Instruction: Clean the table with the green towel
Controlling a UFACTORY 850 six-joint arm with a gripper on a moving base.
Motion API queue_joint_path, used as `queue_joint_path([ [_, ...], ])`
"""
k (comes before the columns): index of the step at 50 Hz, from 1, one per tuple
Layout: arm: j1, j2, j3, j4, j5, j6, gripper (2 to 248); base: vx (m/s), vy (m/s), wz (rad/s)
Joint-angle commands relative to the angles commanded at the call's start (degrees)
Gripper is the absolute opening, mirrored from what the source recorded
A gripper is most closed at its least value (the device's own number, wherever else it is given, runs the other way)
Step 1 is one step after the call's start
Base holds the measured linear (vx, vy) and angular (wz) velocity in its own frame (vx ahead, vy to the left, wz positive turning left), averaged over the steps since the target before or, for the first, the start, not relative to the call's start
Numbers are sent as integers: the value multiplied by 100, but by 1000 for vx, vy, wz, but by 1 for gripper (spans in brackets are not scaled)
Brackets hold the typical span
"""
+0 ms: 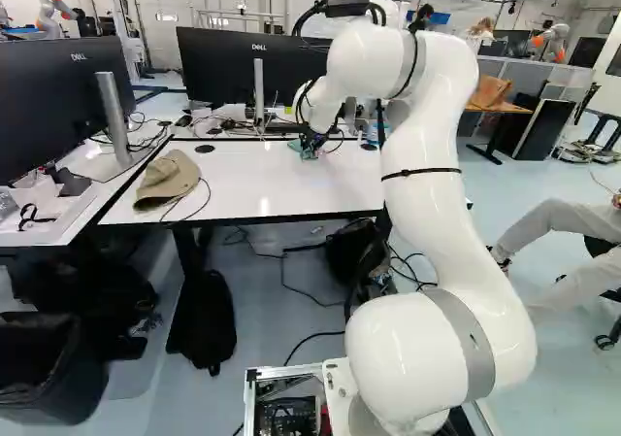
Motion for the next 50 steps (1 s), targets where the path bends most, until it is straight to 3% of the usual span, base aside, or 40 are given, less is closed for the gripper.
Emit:
queue_joint_path([
  [8, -28, 155, 219, 0, 0, 0, 50, 0, 0, 0],
  [23, -227, 144, 204, 0, 0, 0, 50, 0, 0, 0],
  [37, -354, -96, -135, 0, 0, 0, 50, 0, 0, 0],
  [50, -324, -406, -579, 0, 0, 0, 50, 0, 0, 0],
])
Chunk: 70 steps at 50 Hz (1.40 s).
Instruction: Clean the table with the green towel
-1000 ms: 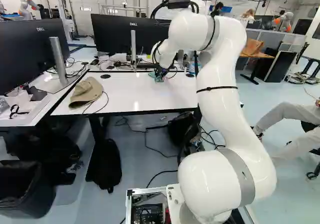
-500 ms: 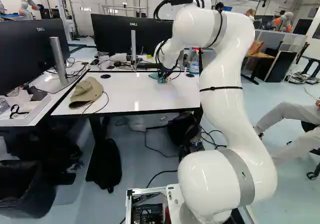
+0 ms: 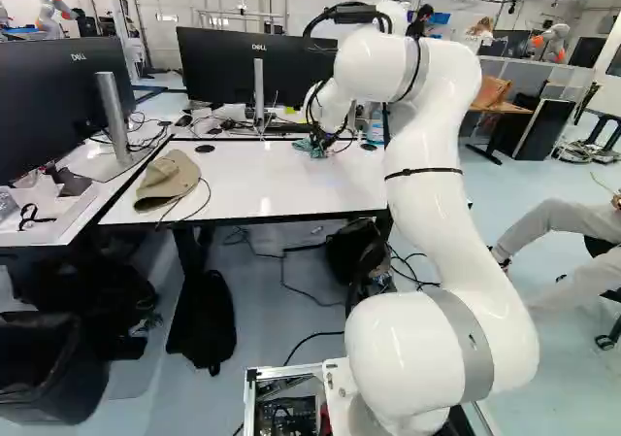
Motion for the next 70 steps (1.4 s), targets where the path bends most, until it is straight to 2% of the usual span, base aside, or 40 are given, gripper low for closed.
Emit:
queue_joint_path([
  [9, 92, -145, -209, 0, 0, 0, 50, 0, 0, 0],
  [20, 233, -124, -179, 0, 0, 0, 50, 0, 0, 0],
  [36, 239, -71, -158, 0, 0, 0, 50, 0, 0, 0],
  [49, 371, 235, 103, 0, 0, 0, 50, 0, 0, 0],
  [70, 548, 919, 792, 0, 0, 0, 50, 0, 0, 0],
])
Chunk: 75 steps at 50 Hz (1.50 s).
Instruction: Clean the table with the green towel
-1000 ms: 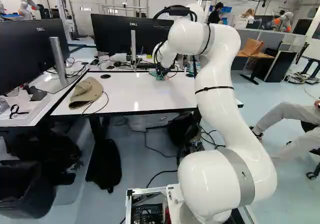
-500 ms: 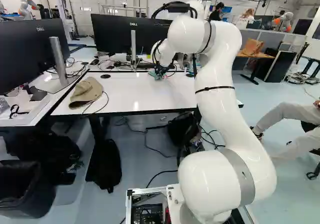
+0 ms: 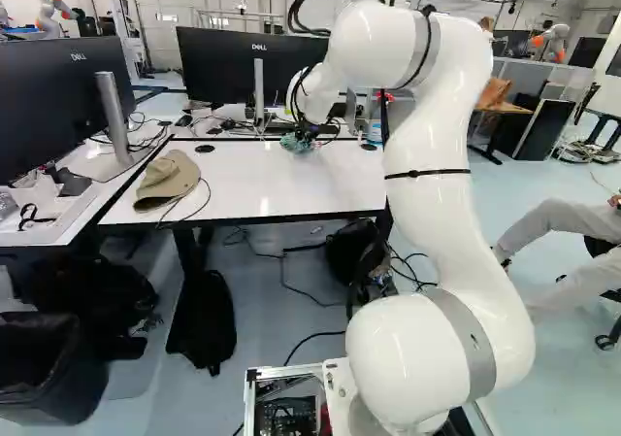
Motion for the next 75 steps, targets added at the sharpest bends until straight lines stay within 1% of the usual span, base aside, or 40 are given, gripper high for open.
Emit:
queue_joint_path([
  [58, 87, 1448, 1879, 0, 0, 0, 50, 0, 0, 0],
  [61, 81, 1497, 1939, 0, 0, 0, 50, 0, 0, 0],
  [75, 81, 1499, 1941, 0, 0, 0, 50, 0, 0, 0],
])
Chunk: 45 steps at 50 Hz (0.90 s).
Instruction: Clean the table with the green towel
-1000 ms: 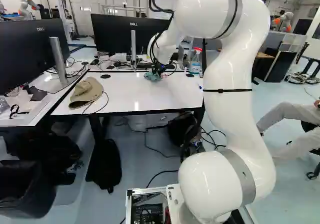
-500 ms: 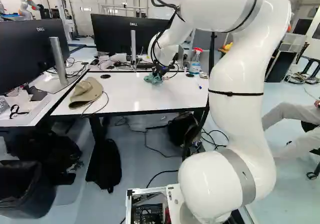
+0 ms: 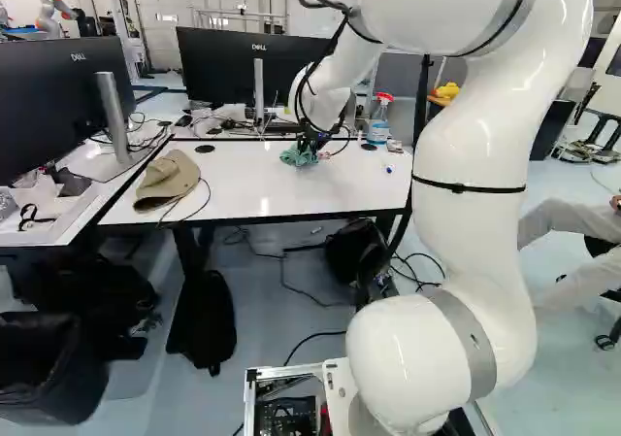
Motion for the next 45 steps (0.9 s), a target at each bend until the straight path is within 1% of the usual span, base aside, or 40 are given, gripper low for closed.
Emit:
queue_joint_path([
  [21, 0, 15, 3, 0, 0, 0, 50, 0, 0, 0],
  [45, 26, 360, 92, 0, 0, 0, 50, 0, 0, 0],
])
